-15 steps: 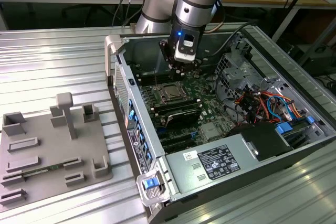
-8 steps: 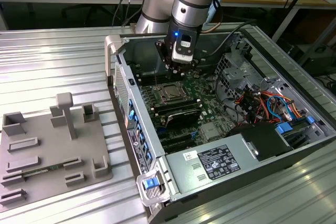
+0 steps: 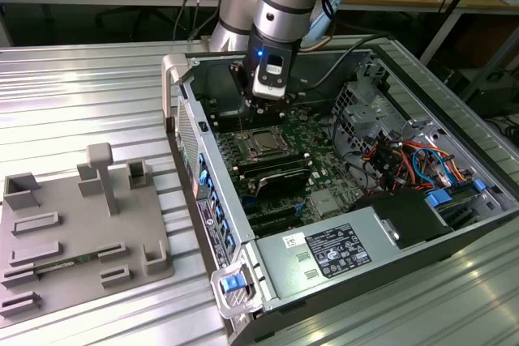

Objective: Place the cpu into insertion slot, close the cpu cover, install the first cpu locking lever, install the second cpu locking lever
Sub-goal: 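Install the first cpu locking lever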

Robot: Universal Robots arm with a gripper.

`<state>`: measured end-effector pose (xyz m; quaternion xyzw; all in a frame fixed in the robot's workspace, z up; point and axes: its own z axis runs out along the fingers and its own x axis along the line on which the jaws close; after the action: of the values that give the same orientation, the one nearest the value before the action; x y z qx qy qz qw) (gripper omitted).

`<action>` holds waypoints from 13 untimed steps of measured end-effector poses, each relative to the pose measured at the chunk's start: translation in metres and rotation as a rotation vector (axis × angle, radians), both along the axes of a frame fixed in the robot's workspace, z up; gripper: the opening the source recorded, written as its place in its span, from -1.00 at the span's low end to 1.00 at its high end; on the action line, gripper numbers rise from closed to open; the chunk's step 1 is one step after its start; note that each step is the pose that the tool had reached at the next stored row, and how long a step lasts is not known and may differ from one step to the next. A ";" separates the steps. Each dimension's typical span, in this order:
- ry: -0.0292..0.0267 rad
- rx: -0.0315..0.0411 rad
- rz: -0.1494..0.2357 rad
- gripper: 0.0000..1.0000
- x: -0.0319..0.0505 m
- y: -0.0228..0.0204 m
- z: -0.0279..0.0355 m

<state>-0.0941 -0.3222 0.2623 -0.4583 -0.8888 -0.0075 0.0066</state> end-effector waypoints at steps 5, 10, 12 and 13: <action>-0.0004 0.0319 0.000 -0.79 -0.0211 0.0000 0.0000; 0.0003 0.0603 0.030 -0.79 -0.0273 0.0000 0.0000; 0.0007 0.0632 0.050 -0.79 -0.0280 0.0001 -0.0001; 0.0008 0.0632 0.057 -0.79 -0.0286 0.0001 -0.0001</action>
<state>-0.1226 -0.3222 0.2622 -0.4325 -0.9007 -0.0352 0.0217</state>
